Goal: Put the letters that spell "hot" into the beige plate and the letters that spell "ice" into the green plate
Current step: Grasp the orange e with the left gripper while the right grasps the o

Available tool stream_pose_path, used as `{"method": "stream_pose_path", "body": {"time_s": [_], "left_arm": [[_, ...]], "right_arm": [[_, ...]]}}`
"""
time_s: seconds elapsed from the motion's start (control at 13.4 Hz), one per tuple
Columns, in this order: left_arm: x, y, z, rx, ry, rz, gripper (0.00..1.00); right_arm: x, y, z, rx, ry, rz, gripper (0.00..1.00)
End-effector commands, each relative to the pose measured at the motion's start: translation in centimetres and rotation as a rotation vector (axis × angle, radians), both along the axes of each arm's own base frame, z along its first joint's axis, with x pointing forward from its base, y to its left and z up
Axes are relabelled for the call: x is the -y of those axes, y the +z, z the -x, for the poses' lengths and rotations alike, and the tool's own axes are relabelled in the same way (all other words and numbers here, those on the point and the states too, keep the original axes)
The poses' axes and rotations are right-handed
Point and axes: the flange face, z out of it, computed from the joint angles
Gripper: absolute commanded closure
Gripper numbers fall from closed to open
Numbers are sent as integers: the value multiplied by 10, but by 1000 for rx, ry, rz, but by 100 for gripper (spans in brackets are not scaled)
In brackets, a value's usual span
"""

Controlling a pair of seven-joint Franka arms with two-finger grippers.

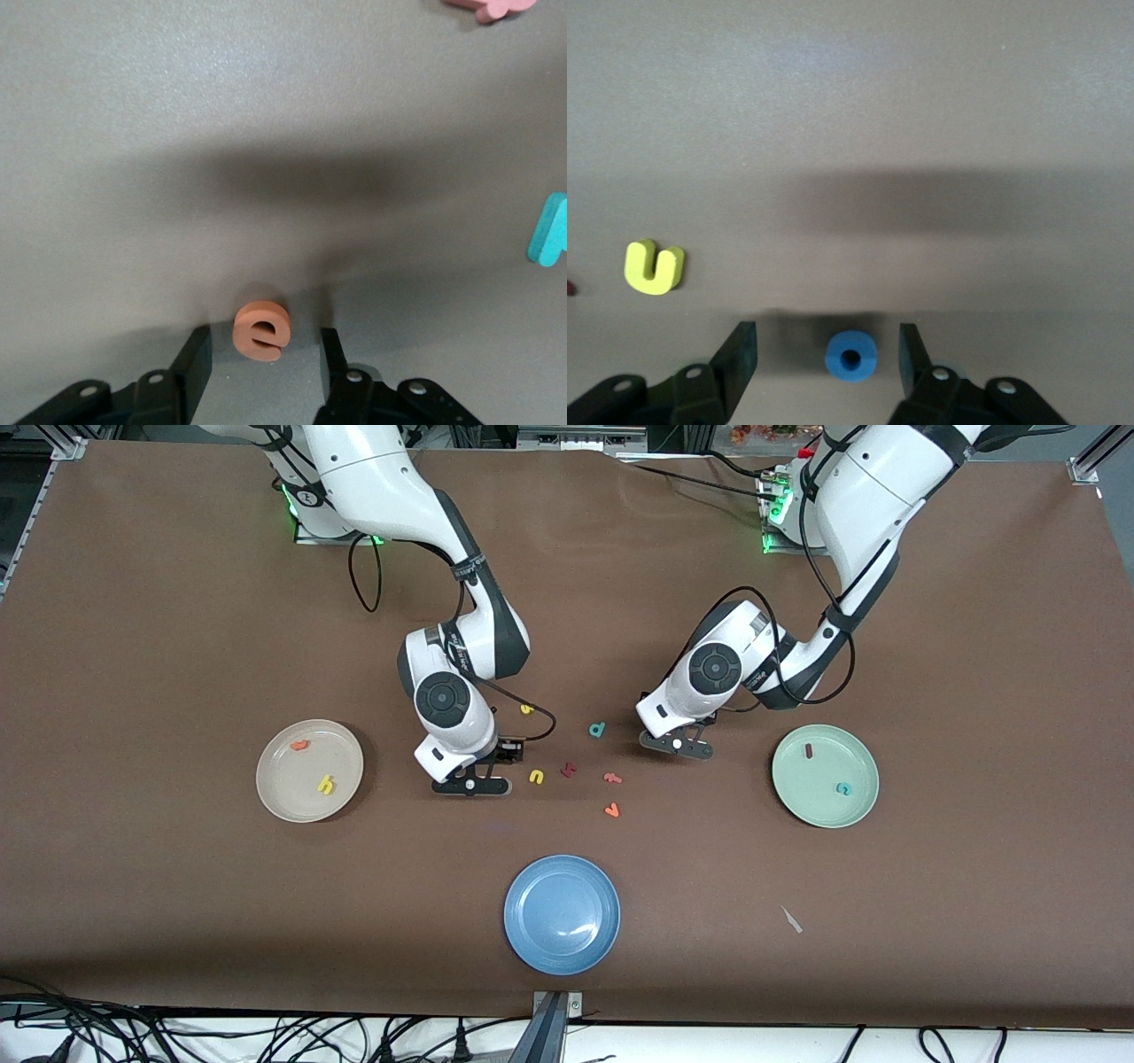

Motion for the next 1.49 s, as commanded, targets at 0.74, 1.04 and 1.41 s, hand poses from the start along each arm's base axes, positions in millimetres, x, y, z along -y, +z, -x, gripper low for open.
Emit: {"method": "stream_pose_path", "body": {"time_s": [0.74,1.04,1.41], "left_arm": [[-4,2,-9,26,13,-14,68],[-4,5,-10,30,14,-12,97],[-17,29,-24,28,17,-45,100]], "right_arm": [[4,-14,10,-44,-7,2,36],[4,-14,12,-47,-7,3,45],[5,-14,12,-49,-9,3,55]]}}
